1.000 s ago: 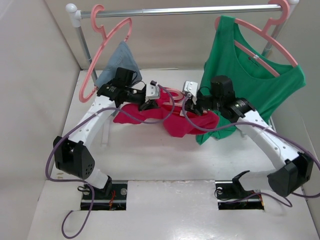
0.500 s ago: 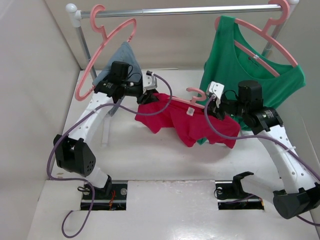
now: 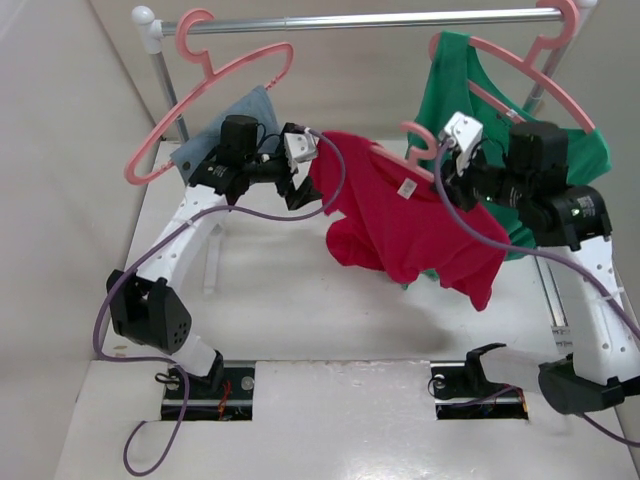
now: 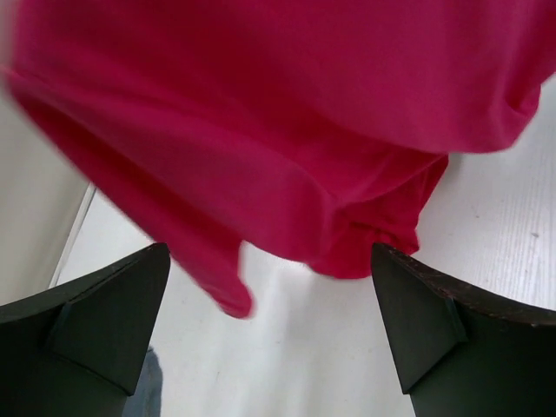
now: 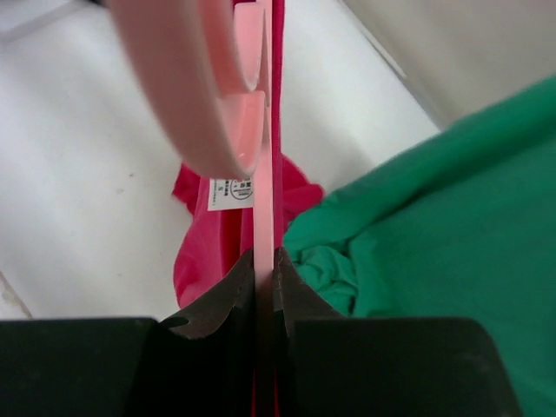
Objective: Place the t-shirt on the hanger
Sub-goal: Place tshirt on hanger, then hang the hanger with tshirt onto the clothesline
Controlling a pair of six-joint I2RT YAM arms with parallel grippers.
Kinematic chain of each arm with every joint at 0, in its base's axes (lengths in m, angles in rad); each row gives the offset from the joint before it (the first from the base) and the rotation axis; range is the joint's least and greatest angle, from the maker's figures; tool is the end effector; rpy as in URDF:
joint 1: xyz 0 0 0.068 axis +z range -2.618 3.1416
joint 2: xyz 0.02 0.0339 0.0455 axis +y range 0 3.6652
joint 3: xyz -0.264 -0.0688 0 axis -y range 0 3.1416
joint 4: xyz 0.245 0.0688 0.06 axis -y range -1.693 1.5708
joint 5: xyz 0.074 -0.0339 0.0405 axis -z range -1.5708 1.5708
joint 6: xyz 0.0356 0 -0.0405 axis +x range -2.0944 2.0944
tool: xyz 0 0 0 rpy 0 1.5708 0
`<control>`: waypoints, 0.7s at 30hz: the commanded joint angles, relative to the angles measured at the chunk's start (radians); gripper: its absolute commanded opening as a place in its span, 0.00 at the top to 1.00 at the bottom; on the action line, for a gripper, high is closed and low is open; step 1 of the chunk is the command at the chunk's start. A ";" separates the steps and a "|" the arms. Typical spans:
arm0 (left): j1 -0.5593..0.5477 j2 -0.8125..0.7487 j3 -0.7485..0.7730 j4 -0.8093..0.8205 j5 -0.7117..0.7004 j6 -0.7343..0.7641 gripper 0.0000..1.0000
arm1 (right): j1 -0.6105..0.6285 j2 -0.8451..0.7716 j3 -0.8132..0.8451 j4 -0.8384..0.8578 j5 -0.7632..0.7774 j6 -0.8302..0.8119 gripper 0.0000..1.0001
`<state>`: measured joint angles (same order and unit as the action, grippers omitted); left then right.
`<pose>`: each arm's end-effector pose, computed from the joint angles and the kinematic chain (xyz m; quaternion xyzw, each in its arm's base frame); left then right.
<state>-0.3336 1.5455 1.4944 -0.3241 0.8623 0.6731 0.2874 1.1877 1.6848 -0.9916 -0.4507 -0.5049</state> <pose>0.3232 -0.1406 0.3892 0.5683 0.5443 -0.2541 0.5623 0.1887 0.0720 0.4776 -0.4286 0.7279 0.1365 0.5175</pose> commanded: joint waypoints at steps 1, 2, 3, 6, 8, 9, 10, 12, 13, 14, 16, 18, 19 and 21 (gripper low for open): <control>-0.022 -0.064 -0.022 0.028 -0.019 0.000 0.00 | -0.007 0.033 0.223 -0.047 0.110 0.092 1.00; -0.022 -0.064 -0.037 0.028 -0.019 0.000 0.00 | -0.016 0.070 0.272 -0.076 0.128 0.118 1.00; -0.034 -0.064 -0.037 0.028 -0.019 0.000 0.00 | -0.016 0.090 0.323 -0.090 0.168 0.129 1.00; -0.044 -0.074 -0.057 0.039 -0.019 -0.010 0.00 | -0.016 0.179 0.521 -0.123 0.214 0.149 1.00; -0.054 -0.084 -0.075 0.048 -0.019 -0.010 0.00 | -0.027 0.232 0.622 -0.124 0.259 0.160 1.00; -0.054 -0.084 -0.075 0.048 -0.019 -0.010 0.00 | -0.037 0.248 0.648 -0.124 0.270 0.172 1.00; -0.054 -0.094 -0.086 0.048 -0.028 -0.010 0.00 | -0.047 0.262 0.673 -0.124 0.280 0.172 1.00; -0.054 -0.104 -0.108 0.048 -0.037 -0.010 0.00 | -0.091 0.282 0.722 -0.101 0.280 0.187 1.00; -0.064 -0.114 -0.108 0.048 -0.037 -0.010 0.00 | -0.112 0.294 0.722 -0.090 0.280 0.196 1.00; -0.064 -0.114 -0.123 0.057 -0.037 -0.010 0.00 | -0.134 0.294 0.722 -0.079 0.280 0.197 1.00; -0.064 -0.125 -0.137 0.057 -0.037 -0.010 0.00 | -0.189 0.303 0.722 -0.039 0.256 0.206 1.00; -0.064 -0.137 -0.158 0.057 -0.037 -0.010 0.00 | -0.220 0.303 0.722 -0.007 0.228 0.218 1.00; -0.064 -0.148 -0.158 0.057 -0.037 -0.001 0.00 | -0.220 0.303 0.722 0.022 0.228 0.218 1.00; -0.064 -0.148 -0.171 0.066 -0.037 -0.001 0.00 | -0.235 0.303 0.722 0.045 0.216 0.239 1.00</control>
<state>-0.3931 1.4445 1.3403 -0.2935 0.8146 0.6724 0.0654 1.5150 2.3631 -1.1179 -0.2169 -0.3077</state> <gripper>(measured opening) 0.996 0.129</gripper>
